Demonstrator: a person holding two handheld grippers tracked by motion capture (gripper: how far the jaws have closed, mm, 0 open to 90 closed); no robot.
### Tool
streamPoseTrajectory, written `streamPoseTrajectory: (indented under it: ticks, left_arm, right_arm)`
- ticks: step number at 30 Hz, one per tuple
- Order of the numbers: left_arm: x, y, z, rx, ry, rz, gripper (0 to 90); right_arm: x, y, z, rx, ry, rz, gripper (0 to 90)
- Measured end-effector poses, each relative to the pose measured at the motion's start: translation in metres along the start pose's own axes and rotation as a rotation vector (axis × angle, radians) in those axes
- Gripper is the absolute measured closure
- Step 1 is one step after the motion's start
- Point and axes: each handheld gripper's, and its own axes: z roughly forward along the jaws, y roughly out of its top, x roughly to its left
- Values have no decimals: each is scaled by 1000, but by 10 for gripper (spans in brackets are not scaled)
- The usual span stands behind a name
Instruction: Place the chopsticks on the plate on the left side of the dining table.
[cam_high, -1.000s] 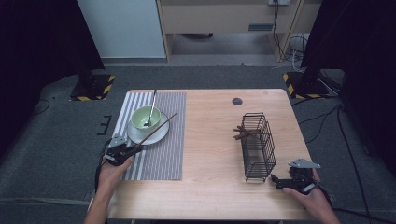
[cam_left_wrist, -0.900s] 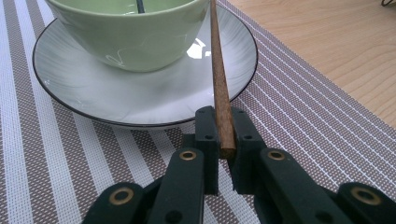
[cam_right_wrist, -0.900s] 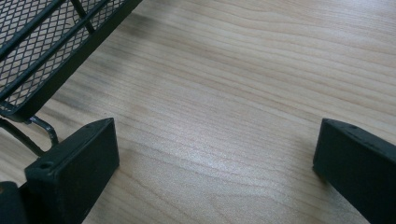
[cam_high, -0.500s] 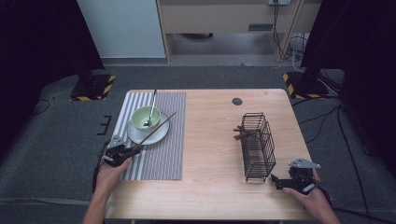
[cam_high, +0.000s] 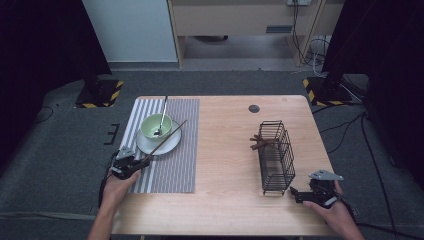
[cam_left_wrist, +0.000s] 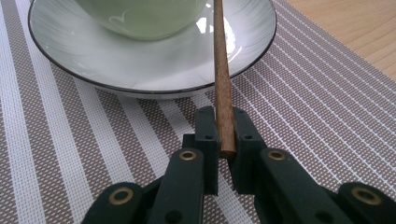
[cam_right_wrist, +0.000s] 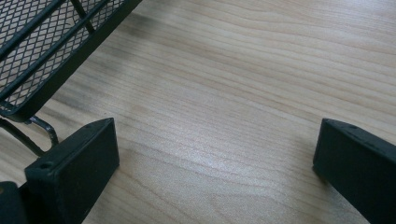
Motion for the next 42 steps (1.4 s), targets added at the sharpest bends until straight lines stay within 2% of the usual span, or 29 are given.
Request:
streamPoseTrajectory:
  ticks: [5, 20, 23, 29, 32, 36, 42]
  left_arm:
    - [-1, -1, 3, 25, 5, 7, 831]
    - [-1, -3, 5, 37, 12, 7, 819]
    - [-1, -3, 5, 29, 13, 2, 778]
    - [-1, -3, 4, -17, 29, -15, 645]
    - [-1, -2, 3, -27, 33, -20, 619]
    - [-2, -1, 0, -52, 37, -48, 524]
    - [-6, 4, -6, -99, 30, -46, 472]
  right_arm:
    - [0, 0, 0, 0, 0, 0, 4]
    - [0, 0, 0, 0, 0, 0, 4]
    - [0, 0, 0, 0, 0, 0, 4]
    - [0, 0, 0, 0, 0, 0, 4]
    - [0, 0, 0, 0, 0, 0, 4]
    - [0, 0, 0, 0, 0, 0, 4]
    - [0, 0, 0, 0, -1, 1, 4]
